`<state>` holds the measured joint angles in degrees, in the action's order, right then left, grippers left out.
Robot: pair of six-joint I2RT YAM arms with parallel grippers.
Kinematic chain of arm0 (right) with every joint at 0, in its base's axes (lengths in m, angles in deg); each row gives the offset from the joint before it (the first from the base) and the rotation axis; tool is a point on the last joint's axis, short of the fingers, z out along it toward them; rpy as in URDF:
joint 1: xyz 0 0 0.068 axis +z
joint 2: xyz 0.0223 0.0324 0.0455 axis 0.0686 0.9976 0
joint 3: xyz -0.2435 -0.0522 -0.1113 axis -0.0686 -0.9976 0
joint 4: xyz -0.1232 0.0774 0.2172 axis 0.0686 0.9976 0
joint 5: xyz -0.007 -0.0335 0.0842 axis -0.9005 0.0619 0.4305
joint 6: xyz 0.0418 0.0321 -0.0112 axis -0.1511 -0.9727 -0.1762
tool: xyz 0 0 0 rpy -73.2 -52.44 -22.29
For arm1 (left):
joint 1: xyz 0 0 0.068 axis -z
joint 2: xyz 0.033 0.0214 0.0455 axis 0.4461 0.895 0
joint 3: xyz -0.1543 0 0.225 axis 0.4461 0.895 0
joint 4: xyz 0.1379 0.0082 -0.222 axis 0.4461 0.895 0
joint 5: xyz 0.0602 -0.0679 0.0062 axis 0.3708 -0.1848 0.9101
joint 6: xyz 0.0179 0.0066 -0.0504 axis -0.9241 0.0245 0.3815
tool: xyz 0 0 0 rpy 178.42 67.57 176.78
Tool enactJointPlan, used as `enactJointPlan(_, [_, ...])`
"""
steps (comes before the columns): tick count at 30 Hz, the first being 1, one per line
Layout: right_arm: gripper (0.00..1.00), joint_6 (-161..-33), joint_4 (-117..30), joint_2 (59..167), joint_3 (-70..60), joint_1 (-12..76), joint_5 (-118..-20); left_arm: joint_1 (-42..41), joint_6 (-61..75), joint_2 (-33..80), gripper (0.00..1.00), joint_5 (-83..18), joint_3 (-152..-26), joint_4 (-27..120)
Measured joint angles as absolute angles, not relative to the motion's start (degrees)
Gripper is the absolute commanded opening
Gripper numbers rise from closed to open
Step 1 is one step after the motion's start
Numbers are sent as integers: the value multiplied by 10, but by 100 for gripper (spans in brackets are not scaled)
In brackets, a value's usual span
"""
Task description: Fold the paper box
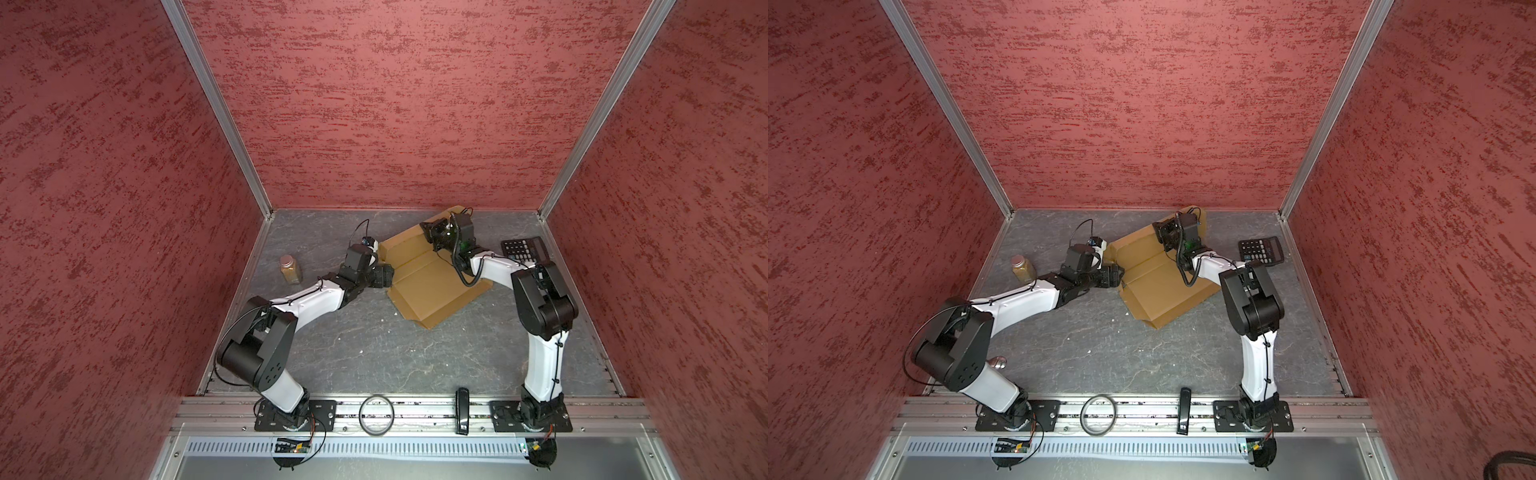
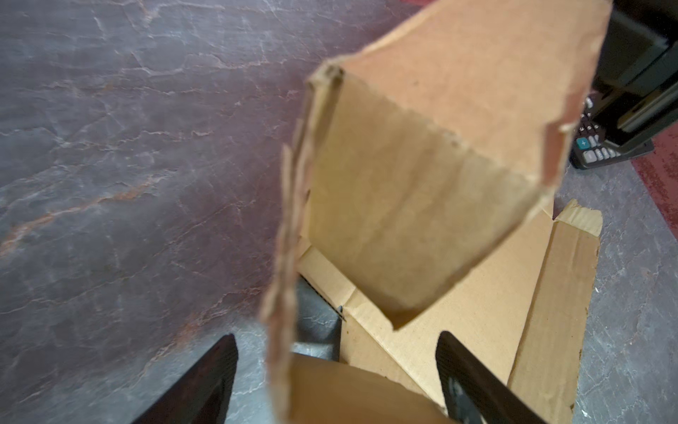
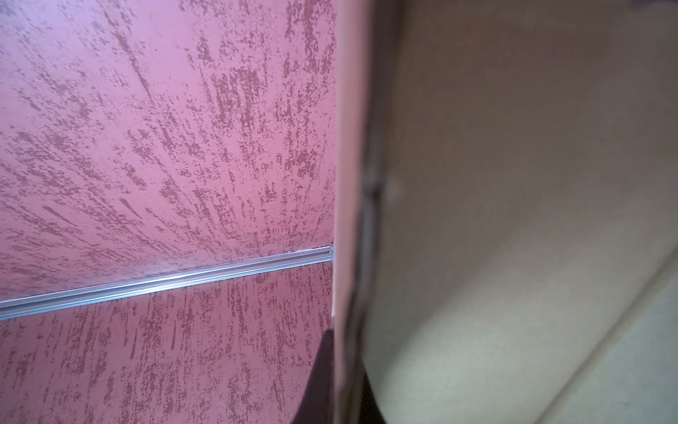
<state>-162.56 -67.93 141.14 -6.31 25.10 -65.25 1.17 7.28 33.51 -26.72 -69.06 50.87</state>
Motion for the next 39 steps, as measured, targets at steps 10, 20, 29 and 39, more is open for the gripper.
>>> enactJointPlan(10, [3, -1626, -681, 1411, -64, 251, -652, 22, 76, 299, 86, -254, -691, 510])
enactJointPlan(20, [3, -1625, -680, 1411, -64, 251, -652, -13, 66, 170, 85, -254, -623, 533])
enactJointPlan(29, [2, -1625, -677, 1411, -63, 251, -652, -40, 66, 135, 83, -244, -577, 562])
enactJointPlan(39, [2, -1625, -674, 1411, -62, 251, -652, -50, 46, 260, 81, -286, -602, 530])
